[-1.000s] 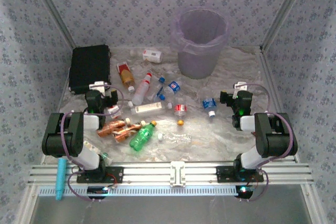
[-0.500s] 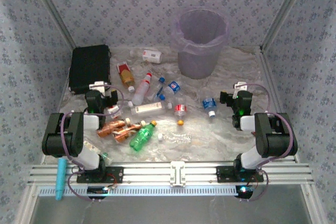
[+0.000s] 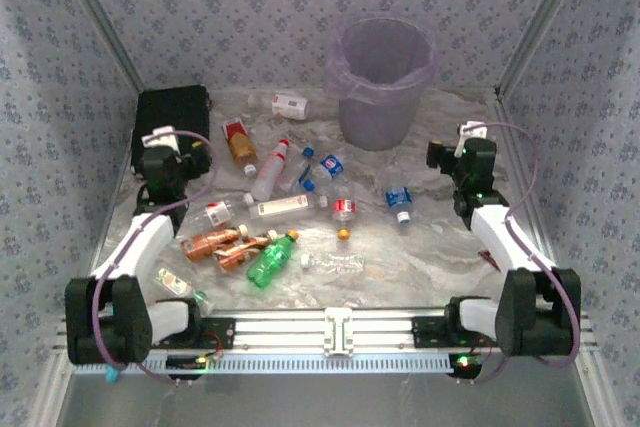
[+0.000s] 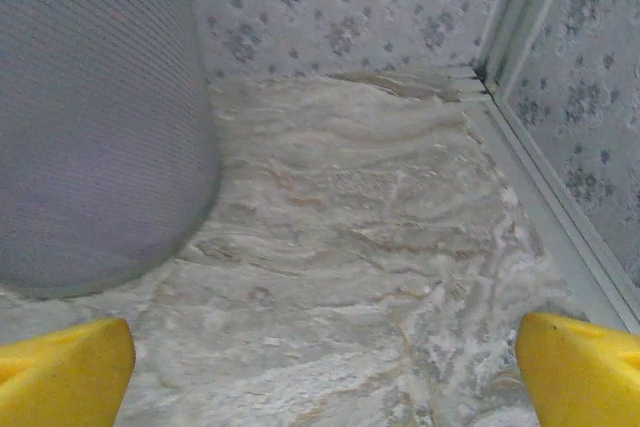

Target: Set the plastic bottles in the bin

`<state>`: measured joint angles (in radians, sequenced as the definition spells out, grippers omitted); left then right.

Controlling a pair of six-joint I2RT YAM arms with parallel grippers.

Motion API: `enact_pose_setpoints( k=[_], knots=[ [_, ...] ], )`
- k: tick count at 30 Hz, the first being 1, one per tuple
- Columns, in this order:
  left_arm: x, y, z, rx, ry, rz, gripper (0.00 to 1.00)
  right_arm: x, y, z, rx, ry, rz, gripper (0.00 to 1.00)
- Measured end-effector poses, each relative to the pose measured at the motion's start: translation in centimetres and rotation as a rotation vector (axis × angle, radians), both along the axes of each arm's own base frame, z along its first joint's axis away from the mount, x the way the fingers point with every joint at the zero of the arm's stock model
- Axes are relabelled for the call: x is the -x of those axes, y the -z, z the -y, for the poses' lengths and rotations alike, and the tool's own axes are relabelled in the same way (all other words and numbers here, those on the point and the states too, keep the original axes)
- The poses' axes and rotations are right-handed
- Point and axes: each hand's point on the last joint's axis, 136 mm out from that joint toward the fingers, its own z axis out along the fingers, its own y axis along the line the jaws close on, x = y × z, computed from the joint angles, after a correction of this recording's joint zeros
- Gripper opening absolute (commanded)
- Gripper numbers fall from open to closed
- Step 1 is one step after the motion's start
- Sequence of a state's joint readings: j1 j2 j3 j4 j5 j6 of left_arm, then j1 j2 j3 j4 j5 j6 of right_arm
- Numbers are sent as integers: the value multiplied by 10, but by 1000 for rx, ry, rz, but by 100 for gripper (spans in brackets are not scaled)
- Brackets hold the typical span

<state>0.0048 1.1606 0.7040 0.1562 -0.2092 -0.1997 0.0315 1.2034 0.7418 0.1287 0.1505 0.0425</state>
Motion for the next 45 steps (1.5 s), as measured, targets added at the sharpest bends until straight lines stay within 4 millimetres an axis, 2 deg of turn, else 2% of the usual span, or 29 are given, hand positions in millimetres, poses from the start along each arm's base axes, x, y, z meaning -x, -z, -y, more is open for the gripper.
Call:
enact_pose_setpoints(
  k=[3, 5, 8, 12, 15, 19, 23, 30, 36, 40, 45],
  knots=[
    [6, -24, 2, 95, -28, -57, 100, 6, -7, -19, -32, -37, -108, 100],
    [14, -24, 9, 164, -24, -122, 100, 9, -5, -23, -66, -30, -200, 100],
    [35, -1, 27, 301, 3, -261, 100, 11, 3, -27, -116, -19, -321, 100],
    [76, 35, 51, 477, 18, -452, 100, 26, 17, -41, -153, -37, -456, 100],
    [100, 46, 63, 623, -13, -492, 100, 33, 20, -47, -159, -47, -514, 100],
    [112, 58, 68, 846, -139, -431, 100, 34, 15, -51, -155, -56, -523, 100],
    [121, 87, 66, 1052, -333, -403, 100, 38, 20, -54, -145, -62, -554, 100],
    [110, 87, 50, 1166, -527, -284, 100, 42, 29, -57, -114, -69, -598, 100],
    [104, 111, 42, 1206, -643, -272, 100, 45, 30, -53, -67, -58, -615, 100],
    [88, 115, 39, 1228, -665, -232, 98, 48, 31, -49, -46, -47, -627, 100],
    [86, 144, 37, 1208, -740, -290, 95, 49, 32, -48, -43, -45, -632, 100]
  ],
)
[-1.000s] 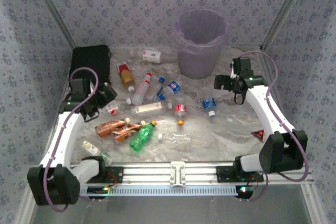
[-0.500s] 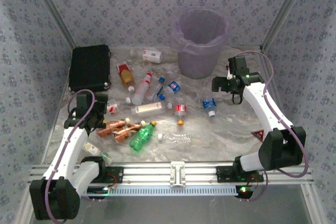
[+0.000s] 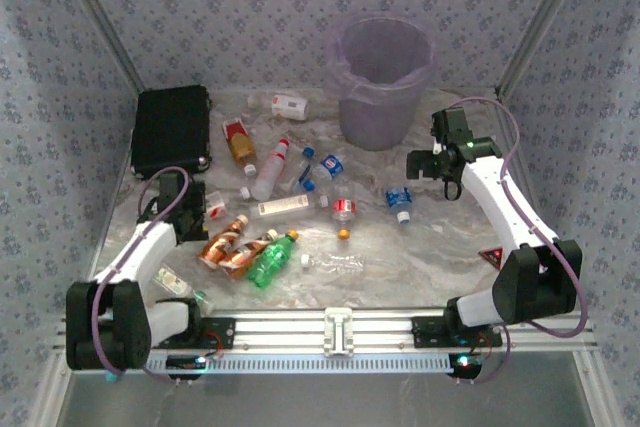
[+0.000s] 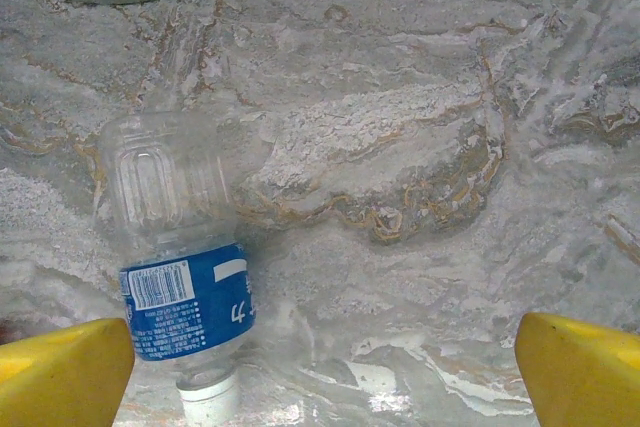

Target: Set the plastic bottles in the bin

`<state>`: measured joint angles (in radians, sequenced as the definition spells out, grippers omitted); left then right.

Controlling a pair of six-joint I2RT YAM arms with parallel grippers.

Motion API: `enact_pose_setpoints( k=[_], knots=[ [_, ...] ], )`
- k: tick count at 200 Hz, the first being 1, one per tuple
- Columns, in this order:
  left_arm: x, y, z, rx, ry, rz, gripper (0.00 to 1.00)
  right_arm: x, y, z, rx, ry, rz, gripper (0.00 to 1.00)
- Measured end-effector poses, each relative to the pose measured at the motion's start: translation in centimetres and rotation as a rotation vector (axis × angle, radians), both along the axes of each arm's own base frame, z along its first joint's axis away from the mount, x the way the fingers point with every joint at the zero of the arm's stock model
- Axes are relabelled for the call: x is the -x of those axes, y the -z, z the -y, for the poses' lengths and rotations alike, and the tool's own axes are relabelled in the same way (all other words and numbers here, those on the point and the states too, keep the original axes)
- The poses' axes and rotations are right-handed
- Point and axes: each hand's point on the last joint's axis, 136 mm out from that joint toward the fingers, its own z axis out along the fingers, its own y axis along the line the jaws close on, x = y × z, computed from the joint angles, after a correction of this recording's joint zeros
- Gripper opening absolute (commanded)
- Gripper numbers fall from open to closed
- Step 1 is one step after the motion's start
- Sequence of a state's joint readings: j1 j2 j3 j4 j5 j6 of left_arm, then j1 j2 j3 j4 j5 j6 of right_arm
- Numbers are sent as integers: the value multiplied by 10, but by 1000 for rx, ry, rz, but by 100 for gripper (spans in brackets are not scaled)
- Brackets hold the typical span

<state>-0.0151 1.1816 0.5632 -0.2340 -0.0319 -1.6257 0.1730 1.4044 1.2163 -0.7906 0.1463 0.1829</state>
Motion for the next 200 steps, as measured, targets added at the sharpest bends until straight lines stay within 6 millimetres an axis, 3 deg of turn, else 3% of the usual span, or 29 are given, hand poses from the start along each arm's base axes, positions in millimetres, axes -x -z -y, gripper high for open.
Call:
enact_pose_setpoints(
  k=[29, 68, 120, 137, 163, 200],
  knots=[
    [-4, 17, 0, 16, -21, -25, 84, 0, -1, -1, -3, -2, 1, 100],
    [-7, 16, -3, 3, -31, -14, 64, 0, -3, -1, 0, -9, 3, 100],
    [-4, 3, -9, -40, -27, 1, 61, -2, -15, -15, -59, -50, 22, 100],
    [-7, -16, -11, -73, -10, 33, 61, -3, -29, -26, -90, -87, 53, 100],
    [-16, -71, -16, -154, 40, 141, 62, -1, -57, -51, -155, -182, 115, 100],
    [-25, -142, -6, -290, 247, 285, 59, 10, -94, -118, -272, -415, 170, 100]
  ],
)
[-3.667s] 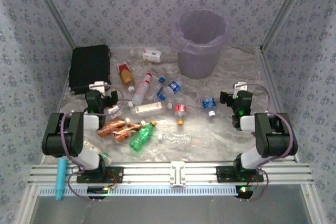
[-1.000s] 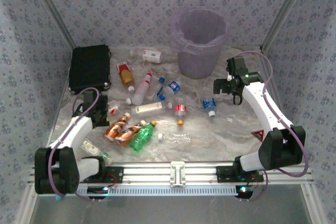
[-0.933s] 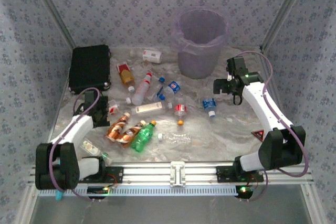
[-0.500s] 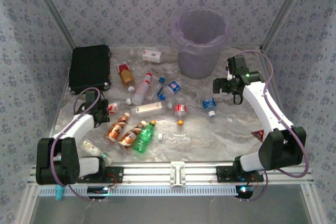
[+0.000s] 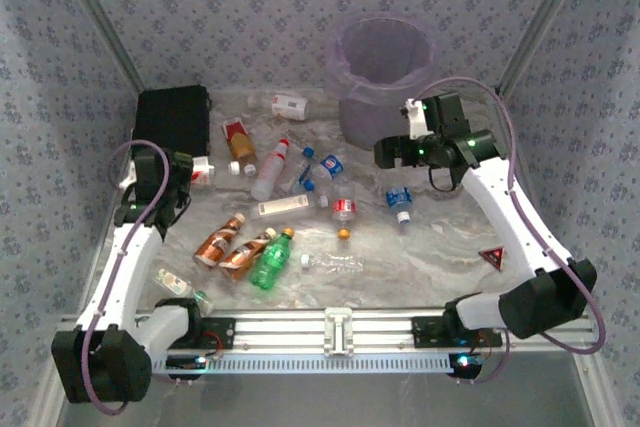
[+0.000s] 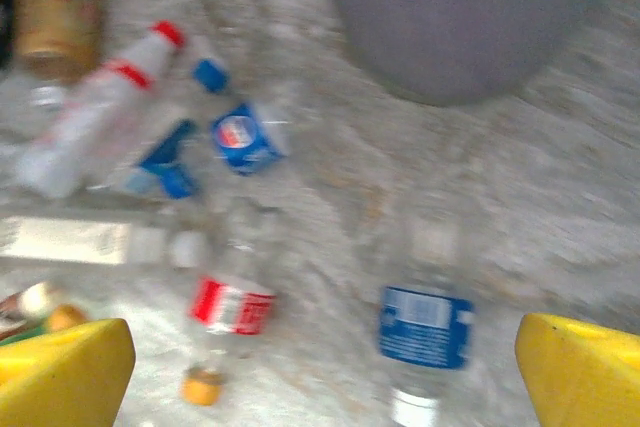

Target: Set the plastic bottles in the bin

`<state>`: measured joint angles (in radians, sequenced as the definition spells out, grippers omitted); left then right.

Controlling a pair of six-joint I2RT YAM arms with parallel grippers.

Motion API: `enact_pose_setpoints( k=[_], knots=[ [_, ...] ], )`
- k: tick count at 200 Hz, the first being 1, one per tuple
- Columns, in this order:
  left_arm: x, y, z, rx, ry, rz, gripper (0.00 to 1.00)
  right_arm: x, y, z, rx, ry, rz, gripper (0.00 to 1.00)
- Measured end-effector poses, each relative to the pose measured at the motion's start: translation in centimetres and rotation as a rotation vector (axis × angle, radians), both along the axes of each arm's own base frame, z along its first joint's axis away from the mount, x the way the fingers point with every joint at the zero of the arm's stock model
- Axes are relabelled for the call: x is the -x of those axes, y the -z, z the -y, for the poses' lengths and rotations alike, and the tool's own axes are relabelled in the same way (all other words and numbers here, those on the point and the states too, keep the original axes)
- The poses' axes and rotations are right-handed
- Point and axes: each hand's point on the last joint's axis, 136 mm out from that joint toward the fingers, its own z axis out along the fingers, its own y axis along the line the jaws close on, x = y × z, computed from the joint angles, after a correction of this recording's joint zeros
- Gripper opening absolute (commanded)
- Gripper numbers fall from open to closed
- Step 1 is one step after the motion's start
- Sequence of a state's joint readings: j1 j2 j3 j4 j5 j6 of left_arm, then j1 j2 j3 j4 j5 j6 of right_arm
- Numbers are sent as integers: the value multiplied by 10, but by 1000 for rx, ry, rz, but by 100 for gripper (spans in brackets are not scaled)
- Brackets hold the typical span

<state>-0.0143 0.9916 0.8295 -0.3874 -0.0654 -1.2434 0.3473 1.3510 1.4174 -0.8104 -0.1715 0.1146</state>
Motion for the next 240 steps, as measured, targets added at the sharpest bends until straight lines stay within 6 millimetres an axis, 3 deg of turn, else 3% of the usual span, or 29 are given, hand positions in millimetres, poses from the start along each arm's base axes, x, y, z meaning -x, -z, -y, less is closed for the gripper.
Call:
enact_pose_setpoints(
  k=[19, 51, 75, 100, 121, 134, 147, 166, 203, 240],
  knots=[
    [-14, -24, 29, -23, 198, 45, 58, 6, -20, -41, -67, -134, 18, 100],
    [-38, -47, 111, -9, 592, 129, 56, 12, -40, -106, -162, -324, 12, 100],
    [-42, -57, 173, 65, 838, 212, 55, 12, -36, -142, -210, -415, -34, 95],
    [-42, -66, 210, 148, 979, 288, 55, 5, -21, -165, -270, -450, -122, 95],
    [-37, -74, 230, 174, 1055, 319, 55, 1, -10, -176, -310, -464, -180, 92],
    [-35, -79, 236, 179, 1077, 341, 55, 3, -8, -183, -344, -483, -215, 84],
    [-35, -83, 238, 194, 1086, 358, 56, 4, -13, -187, -380, -497, -229, 76],
    [-36, -88, 240, 200, 1092, 381, 57, 5, -17, -192, -422, -508, -248, 74],
    [-42, -90, 241, 218, 1083, 392, 63, 0, -19, -191, -462, -507, -272, 60],
    [-45, -95, 241, 212, 1081, 403, 81, -4, -21, -190, -483, -510, -282, 55]
  ],
)
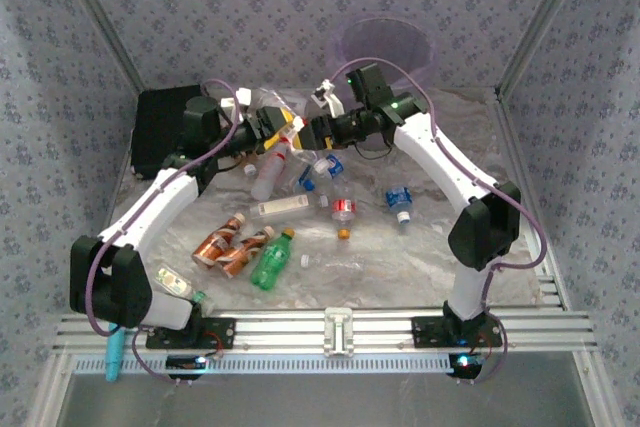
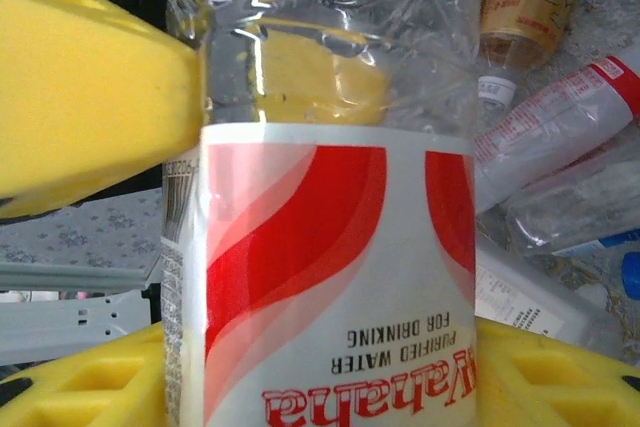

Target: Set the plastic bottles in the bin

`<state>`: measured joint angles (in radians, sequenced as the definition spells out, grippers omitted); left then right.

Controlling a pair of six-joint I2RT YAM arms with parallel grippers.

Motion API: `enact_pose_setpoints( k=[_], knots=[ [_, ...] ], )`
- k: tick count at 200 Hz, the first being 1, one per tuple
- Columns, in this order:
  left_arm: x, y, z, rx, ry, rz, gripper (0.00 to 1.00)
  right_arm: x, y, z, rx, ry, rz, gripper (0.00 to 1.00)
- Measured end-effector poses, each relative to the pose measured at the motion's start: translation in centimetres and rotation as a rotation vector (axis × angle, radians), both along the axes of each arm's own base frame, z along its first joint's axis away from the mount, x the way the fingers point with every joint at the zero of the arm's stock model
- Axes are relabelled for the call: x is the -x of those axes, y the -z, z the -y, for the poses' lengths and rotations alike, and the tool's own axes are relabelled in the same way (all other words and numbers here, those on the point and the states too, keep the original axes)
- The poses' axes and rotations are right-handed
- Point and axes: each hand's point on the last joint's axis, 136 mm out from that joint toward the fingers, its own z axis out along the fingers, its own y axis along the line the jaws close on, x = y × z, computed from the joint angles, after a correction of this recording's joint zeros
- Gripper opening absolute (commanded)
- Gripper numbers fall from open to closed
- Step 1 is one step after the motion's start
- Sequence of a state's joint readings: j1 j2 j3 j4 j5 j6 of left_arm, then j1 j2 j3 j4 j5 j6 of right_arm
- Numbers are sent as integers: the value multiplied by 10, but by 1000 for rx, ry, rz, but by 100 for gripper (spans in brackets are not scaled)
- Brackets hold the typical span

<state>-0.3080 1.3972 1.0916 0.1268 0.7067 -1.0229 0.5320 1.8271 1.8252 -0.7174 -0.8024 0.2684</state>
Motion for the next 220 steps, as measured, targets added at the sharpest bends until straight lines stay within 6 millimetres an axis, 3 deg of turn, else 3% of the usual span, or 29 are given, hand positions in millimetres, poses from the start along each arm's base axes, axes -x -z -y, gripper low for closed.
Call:
enact_pose_setpoints(
  k=[37, 62, 84, 113, 141, 163, 188, 220],
  knots=[
    [-1, -10, -1, -18, -1, 19, 100, -8, -7, 5, -15, 11, 25, 53],
    [0, -7, -14, -72, -51, 8, 100, -21, -9, 20, 7, 58, 52, 51],
    [6, -8, -32, -154, -108, 9, 100, -46, -19, 47, 58, 161, 124, 49],
    [16, -5, -57, -256, -185, -14, 100, -79, -58, 85, 82, 305, 247, 48],
    [28, 25, -78, -377, -240, -119, 100, -107, -108, 124, 83, 452, 374, 46],
    [35, 42, -88, -434, -263, -186, 100, -139, -132, 149, 93, 556, 451, 47],
    [42, 54, -102, -476, -299, -239, 100, -184, -120, 169, 135, 641, 461, 45],
    [51, 63, -126, -535, -375, -293, 100, -231, -60, 186, 221, 696, 380, 44]
  ],
)
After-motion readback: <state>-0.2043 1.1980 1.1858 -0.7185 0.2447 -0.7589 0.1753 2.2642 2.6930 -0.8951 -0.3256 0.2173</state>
